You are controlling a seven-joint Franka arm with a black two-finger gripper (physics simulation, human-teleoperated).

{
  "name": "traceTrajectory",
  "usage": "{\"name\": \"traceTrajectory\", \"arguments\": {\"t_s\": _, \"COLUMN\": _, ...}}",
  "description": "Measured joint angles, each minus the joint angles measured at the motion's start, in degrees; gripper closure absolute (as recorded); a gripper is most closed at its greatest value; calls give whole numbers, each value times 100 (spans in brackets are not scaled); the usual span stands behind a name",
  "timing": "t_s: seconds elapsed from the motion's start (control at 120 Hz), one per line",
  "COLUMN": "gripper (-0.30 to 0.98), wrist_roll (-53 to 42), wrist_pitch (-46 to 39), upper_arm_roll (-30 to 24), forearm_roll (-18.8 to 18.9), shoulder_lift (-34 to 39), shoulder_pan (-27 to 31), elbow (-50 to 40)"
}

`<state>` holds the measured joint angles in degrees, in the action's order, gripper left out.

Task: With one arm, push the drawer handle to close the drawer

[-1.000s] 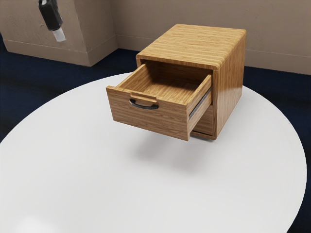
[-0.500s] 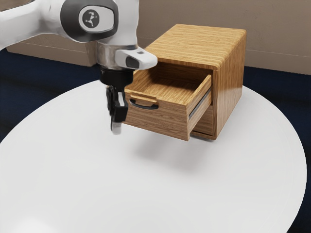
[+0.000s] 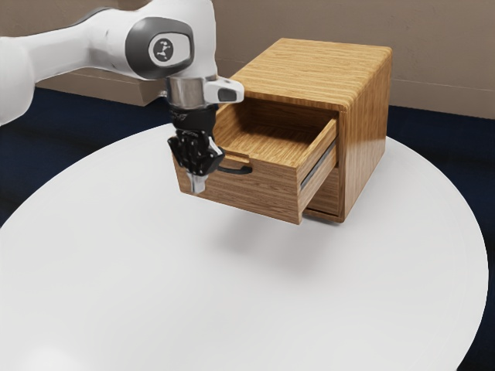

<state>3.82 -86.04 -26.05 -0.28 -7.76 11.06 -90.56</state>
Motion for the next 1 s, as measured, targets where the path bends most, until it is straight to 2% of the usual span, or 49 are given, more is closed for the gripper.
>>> {"name": "traceTrajectory", "arguments": {"t_s": 0.233, "gripper": 78, "wrist_roll": 970, "wrist_pitch": -277, "upper_arm_roll": -30, "forearm_roll": 160, "shoulder_lift": -312, "shoulder_pan": -192, "elbow": 31}}
{"name": "traceTrajectory", "arguments": {"t_s": 0.508, "gripper": 79, "wrist_roll": 1813, "wrist_pitch": -543, "upper_arm_roll": 21, "forearm_roll": 298, "shoulder_lift": -828, "shoulder_pan": -400, "elbow": 566}}
{"name": "traceTrajectory", "arguments": {"t_s": 1.0, "gripper": 78, "wrist_roll": 2212, "wrist_pitch": -945, "upper_arm_roll": 101, "forearm_roll": 904, "shoulder_lift": -1391, "shoulder_pan": -488, "elbow": 1293}}
